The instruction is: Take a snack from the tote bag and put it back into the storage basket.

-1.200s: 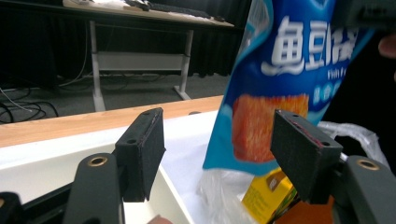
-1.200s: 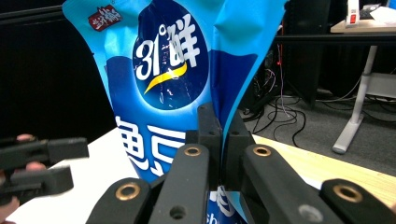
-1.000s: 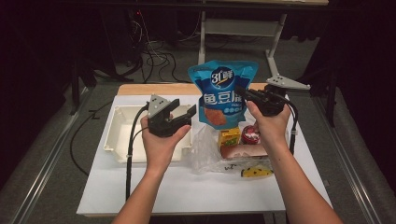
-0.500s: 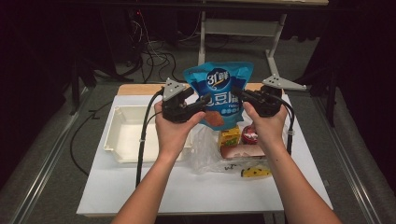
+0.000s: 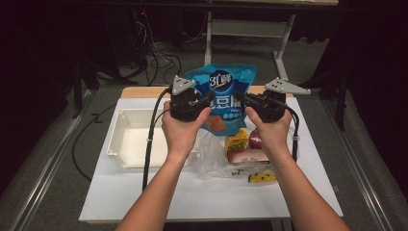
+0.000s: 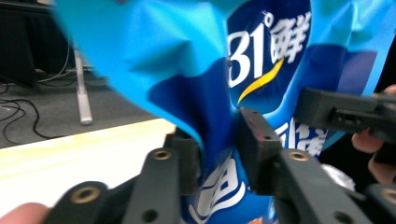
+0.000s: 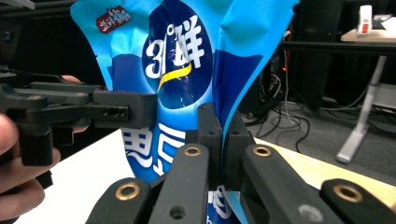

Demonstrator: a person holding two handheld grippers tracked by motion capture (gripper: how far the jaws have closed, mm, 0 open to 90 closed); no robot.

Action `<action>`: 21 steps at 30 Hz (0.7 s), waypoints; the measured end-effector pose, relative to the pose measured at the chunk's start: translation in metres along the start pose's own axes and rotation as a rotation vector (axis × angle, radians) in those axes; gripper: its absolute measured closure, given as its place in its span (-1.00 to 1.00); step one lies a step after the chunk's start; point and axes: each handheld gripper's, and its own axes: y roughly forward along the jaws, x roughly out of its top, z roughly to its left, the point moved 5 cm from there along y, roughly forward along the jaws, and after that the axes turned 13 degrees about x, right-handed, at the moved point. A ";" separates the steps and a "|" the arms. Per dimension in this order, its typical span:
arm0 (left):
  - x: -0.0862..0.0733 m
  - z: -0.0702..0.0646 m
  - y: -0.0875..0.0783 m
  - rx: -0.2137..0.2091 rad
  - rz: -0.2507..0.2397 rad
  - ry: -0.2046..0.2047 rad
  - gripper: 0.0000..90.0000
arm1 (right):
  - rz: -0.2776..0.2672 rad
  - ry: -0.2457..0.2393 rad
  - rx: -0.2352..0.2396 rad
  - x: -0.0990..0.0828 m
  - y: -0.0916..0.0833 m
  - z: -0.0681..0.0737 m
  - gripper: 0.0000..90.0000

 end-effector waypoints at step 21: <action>0.012 0.032 -0.021 0.001 -0.059 -0.041 1.00 | -0.012 -0.047 0.026 -0.007 -0.003 0.008 0.37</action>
